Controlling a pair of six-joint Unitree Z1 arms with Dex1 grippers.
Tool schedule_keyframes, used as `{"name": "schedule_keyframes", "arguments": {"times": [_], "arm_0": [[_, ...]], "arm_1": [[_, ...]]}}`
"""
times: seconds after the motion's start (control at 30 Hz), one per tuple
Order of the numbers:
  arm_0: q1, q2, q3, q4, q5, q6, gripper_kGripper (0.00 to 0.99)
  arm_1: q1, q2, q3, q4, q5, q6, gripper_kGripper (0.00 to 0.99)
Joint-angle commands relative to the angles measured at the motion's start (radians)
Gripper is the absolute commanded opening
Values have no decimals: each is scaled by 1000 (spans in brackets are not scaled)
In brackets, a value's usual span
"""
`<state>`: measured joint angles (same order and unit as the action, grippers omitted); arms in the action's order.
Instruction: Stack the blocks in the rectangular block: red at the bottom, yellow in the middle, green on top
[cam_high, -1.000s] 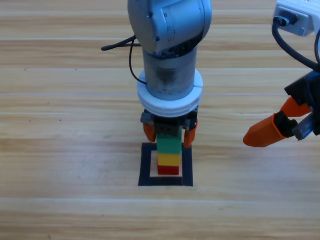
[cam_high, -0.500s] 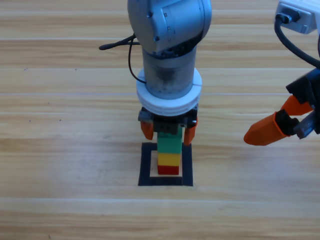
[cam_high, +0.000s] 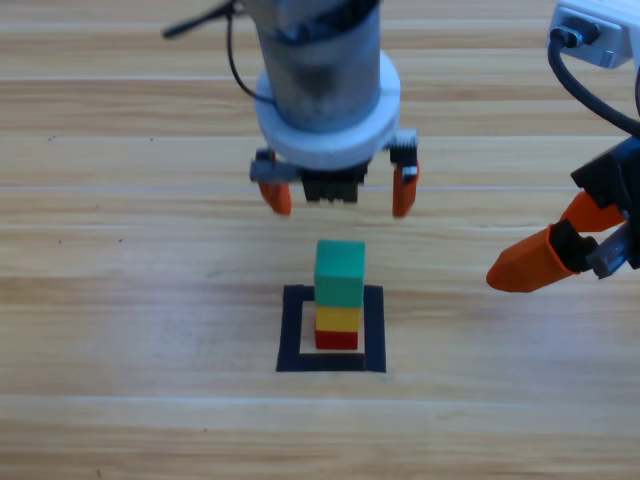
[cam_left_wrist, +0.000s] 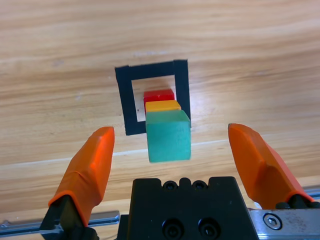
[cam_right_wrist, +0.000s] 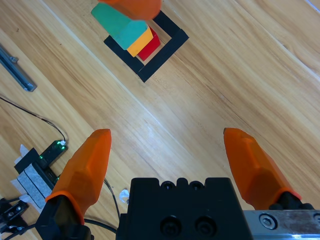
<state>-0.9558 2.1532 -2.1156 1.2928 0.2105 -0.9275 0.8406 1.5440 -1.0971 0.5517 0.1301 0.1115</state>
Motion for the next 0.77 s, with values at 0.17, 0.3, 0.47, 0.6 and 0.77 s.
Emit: {"name": "schedule_keyframes", "arguments": {"times": [0.17, 0.3, 0.47, 0.6, 0.77], "arm_0": [[-115, -345, 244, -56, 181, -89, 990], [-136, -539, 562, -242, 224, -91, 990], [-141, -742, 850, -429, 231, -40, 990], [-141, -774, 878, -432, 237, -16, 990], [-139, -791, 892, -434, 239, -5, 990]], "arm_1": [[-31, -51, 5, 1, 16, 3, 989], [-31, -53, 6, 1, 16, 2, 989], [-31, -53, 8, 1, 17, 0, 989], [-31, -53, 9, 1, 17, 0, 989], [-31, -53, 9, 1, 17, 0, 989]]}}
